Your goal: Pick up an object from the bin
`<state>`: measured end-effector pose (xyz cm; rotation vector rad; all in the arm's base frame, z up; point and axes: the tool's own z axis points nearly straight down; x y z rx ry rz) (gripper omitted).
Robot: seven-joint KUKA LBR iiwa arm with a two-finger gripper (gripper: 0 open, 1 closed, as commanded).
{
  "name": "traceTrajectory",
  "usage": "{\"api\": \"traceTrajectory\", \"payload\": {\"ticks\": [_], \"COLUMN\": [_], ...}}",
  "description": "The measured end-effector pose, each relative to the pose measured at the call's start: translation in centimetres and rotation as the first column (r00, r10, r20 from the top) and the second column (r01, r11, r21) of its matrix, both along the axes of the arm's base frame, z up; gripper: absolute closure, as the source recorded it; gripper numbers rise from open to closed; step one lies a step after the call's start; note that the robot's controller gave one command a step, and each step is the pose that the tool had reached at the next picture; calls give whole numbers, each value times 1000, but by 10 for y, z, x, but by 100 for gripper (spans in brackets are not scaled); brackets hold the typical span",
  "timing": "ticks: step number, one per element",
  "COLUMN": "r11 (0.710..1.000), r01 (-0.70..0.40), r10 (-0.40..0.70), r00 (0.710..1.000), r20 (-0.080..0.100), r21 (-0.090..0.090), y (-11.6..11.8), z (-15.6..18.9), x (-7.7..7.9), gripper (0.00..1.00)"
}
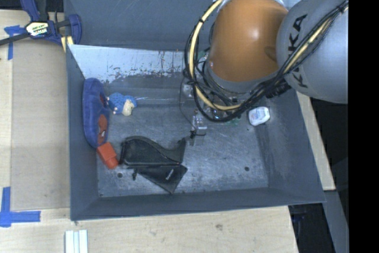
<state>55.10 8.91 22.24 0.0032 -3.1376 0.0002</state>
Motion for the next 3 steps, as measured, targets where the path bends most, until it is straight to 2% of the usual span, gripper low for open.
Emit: {"api": "traceTrajectory", "payload": {"ticks": [1, 2, 3], "r11": [980, 981, 976], "r01": [-200, -195, -219], "r10": [200, 195, 218], "r00": [980, 981, 976], "r20": [-7, -1, 17], "r21": [-4, -2, 1], "y": [79, 79, 91], "z": [-143, -138, 112], "x": [-17, -15, -33], "gripper": [0, 100, 100]}}
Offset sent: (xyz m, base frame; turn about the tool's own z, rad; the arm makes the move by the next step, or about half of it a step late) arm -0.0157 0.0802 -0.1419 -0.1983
